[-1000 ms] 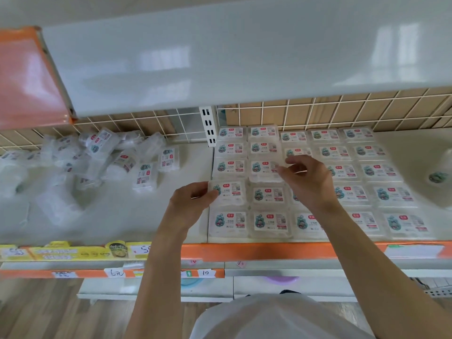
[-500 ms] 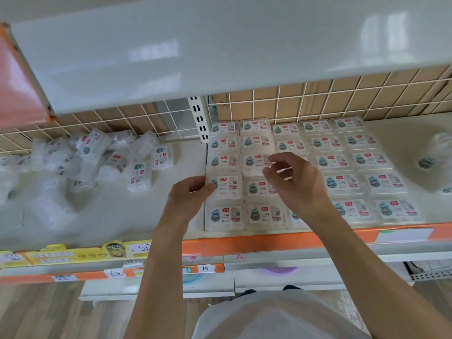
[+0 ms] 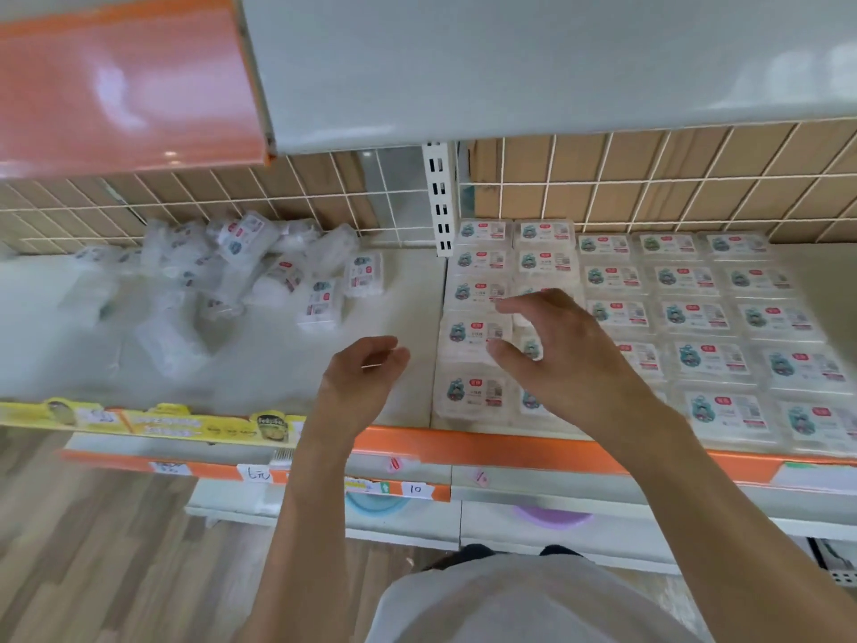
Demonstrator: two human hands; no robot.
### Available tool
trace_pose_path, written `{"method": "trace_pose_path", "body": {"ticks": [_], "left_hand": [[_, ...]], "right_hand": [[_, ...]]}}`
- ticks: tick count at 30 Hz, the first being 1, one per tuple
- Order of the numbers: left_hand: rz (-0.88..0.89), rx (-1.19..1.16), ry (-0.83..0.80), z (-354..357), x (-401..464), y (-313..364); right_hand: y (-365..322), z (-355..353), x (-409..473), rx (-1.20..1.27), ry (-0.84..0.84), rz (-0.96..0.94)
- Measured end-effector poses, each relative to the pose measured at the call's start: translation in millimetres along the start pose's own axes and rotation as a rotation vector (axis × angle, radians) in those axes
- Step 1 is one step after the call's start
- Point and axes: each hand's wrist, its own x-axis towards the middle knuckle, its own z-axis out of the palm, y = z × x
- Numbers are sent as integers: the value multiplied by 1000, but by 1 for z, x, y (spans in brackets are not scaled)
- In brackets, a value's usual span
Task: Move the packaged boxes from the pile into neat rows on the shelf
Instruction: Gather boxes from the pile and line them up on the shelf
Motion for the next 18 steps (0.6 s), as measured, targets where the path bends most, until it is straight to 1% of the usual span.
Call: {"method": "trace_pose_path", "body": {"ticks": [5, 10, 14, 18], "left_hand": [[-16, 111, 87, -37, -8, -20], [-17, 134, 147, -75, -17, -40], [24, 199, 161, -108, -12, -49], [94, 263, 121, -144, 7, -53]], "right_hand": [[-30, 21, 7, -36, -130, -115], [-66, 50, 17, -73, -245, -216], [-97, 78, 24, -128, -312, -236], [-124, 111, 40, -151, -323, -184]]}}
